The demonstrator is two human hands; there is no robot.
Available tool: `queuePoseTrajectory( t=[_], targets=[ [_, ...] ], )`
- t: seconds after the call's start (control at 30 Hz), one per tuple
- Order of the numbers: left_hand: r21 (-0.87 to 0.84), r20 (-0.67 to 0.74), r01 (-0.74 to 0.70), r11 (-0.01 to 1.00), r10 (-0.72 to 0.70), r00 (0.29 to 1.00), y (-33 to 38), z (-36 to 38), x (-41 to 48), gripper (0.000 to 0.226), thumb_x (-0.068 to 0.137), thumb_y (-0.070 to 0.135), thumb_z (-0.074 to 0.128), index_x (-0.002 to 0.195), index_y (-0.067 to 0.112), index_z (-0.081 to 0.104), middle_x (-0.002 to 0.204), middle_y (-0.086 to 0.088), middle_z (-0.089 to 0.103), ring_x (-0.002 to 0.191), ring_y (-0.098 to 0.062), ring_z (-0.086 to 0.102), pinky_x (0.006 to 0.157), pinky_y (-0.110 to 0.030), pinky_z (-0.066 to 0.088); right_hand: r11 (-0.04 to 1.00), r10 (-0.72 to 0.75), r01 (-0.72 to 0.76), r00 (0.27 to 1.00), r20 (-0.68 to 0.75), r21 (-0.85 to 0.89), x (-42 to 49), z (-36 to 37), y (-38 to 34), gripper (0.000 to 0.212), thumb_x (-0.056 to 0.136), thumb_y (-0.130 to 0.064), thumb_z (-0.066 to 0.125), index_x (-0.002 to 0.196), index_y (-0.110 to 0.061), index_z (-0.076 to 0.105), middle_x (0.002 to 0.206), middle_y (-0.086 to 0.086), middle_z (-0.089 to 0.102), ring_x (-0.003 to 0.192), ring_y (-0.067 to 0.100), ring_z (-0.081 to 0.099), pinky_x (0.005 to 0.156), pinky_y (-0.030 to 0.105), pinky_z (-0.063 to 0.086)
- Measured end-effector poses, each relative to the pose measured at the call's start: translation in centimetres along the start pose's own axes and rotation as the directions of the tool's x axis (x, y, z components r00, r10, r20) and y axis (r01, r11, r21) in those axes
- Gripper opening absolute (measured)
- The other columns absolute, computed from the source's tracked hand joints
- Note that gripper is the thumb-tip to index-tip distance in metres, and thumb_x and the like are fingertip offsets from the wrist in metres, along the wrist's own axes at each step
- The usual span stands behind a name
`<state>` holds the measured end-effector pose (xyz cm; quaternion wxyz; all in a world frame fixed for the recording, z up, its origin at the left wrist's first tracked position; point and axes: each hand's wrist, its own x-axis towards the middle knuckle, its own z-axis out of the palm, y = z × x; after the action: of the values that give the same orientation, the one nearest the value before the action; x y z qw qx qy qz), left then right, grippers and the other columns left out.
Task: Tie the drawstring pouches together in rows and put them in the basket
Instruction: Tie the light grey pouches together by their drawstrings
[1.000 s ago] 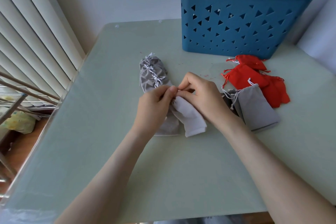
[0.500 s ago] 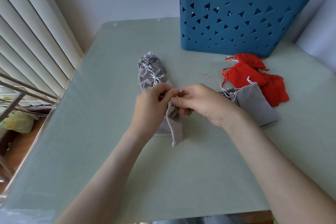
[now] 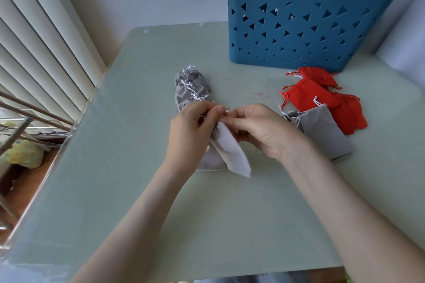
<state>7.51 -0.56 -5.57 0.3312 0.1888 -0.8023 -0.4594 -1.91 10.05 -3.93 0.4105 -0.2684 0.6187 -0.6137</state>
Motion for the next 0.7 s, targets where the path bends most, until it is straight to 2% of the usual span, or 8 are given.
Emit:
queuePoseTrajectory(
  t=[0.1, 0.23, 0.33, 0.4, 0.5, 0.6, 0.7],
  targets=[
    [0.026, -0.037, -0.040, 0.999, 0.041, 0.998, -0.1, -0.2, 0.0, 0.018, 0.091, 0.025, 0.061, 0.075, 0.015, 0.064, 0.065, 0.018, 0.057, 0.071, -0.010, 0.053, 0.064, -0.021, 0.039, 0.998, -0.050, 0.050, 0.999, -0.014, 0.028, 0.0, 0.5, 0.1, 0.012, 0.088, -0.009, 0.061, 0.078, -0.009, 0.067, 0.071, 0.007, 0.064, 0.063, 0.013, 0.057, 0.058, 0.018, 0.044],
    [0.046, -0.061, -0.079, 0.996, 0.081, 0.995, -0.1, -0.2, 0.0, 0.027, 0.087, 0.032, 0.056, 0.071, 0.010, 0.059, 0.061, 0.018, 0.053, 0.066, -0.008, 0.048, 0.060, -0.019, 0.036, 0.989, -0.144, 0.146, 0.987, -0.070, 0.019, -0.2, 1.1, -0.1, 0.017, 0.087, -0.005, 0.062, 0.071, -0.010, 0.065, 0.059, 0.001, 0.064, 0.053, 0.008, 0.054, 0.051, 0.016, 0.040],
    [0.011, -0.049, -0.074, 0.997, 0.075, 0.996, -0.2, -0.3, 0.1, 0.030, 0.088, 0.031, 0.055, 0.071, 0.007, 0.056, 0.057, 0.015, 0.049, 0.061, -0.007, 0.044, 0.058, -0.021, 0.035, 0.982, -0.186, 0.187, 0.979, -0.085, 0.008, -0.3, 1.1, 0.0, 0.017, 0.087, -0.003, 0.062, 0.071, -0.010, 0.064, 0.057, -0.002, 0.065, 0.052, 0.006, 0.055, 0.052, 0.014, 0.041],
    [-0.055, -0.025, -0.048, 0.997, 0.047, 0.999, -0.2, -0.3, 0.2, 0.027, 0.089, 0.030, 0.055, 0.069, 0.012, 0.057, 0.056, 0.014, 0.049, 0.060, -0.005, 0.043, 0.058, -0.023, 0.036, 0.981, -0.192, 0.194, 0.977, -0.096, 0.011, -0.2, 1.2, 0.0, 0.018, 0.088, -0.003, 0.061, 0.072, -0.011, 0.064, 0.061, -0.001, 0.066, 0.056, 0.007, 0.057, 0.056, 0.015, 0.043],
    [-0.143, -0.010, 0.007, 0.990, -0.009, 1.000, 0.3, -0.5, 0.4, 0.029, 0.093, 0.022, 0.056, 0.065, 0.024, 0.054, 0.053, 0.017, 0.050, 0.056, -0.001, 0.041, 0.055, -0.017, 0.035, 0.983, -0.150, 0.156, 0.986, -0.072, 0.096, -0.1, 1.2, -0.1, 0.013, 0.089, -0.007, 0.059, 0.079, -0.011, 0.066, 0.072, 0.003, 0.068, 0.071, 0.013, 0.060, 0.070, 0.022, 0.045],
    [-0.183, -0.003, 0.029, 0.983, -0.030, 1.000, 0.5, -0.6, 0.4, 0.030, 0.096, 0.017, 0.055, 0.067, 0.025, 0.056, 0.053, 0.019, 0.052, 0.056, 0.000, 0.041, 0.055, -0.014, 0.035, 0.964, -0.090, 0.086, 0.996, 0.006, 0.252, 0.1, 0.9, 0.0, 0.008, 0.084, -0.012, 0.060, 0.085, -0.009, 0.067, 0.074, 0.003, 0.069, 0.069, 0.012, 0.063, 0.071, 0.022, 0.048],
    [-0.244, -0.001, 0.048, 0.969, -0.049, 0.999, 0.5, -0.4, 0.2, 0.025, 0.095, 0.017, 0.057, 0.074, 0.028, 0.064, 0.064, 0.017, 0.061, 0.065, -0.002, 0.051, 0.063, -0.016, 0.040, 0.926, -0.008, -0.030, 0.995, 0.097, 0.378, 0.1, 0.5, -0.4, 0.018, 0.073, -0.017, 0.062, 0.087, -0.009, 0.069, 0.078, 0.003, 0.070, 0.071, 0.012, 0.066, 0.073, 0.021, 0.052]
  ],
)
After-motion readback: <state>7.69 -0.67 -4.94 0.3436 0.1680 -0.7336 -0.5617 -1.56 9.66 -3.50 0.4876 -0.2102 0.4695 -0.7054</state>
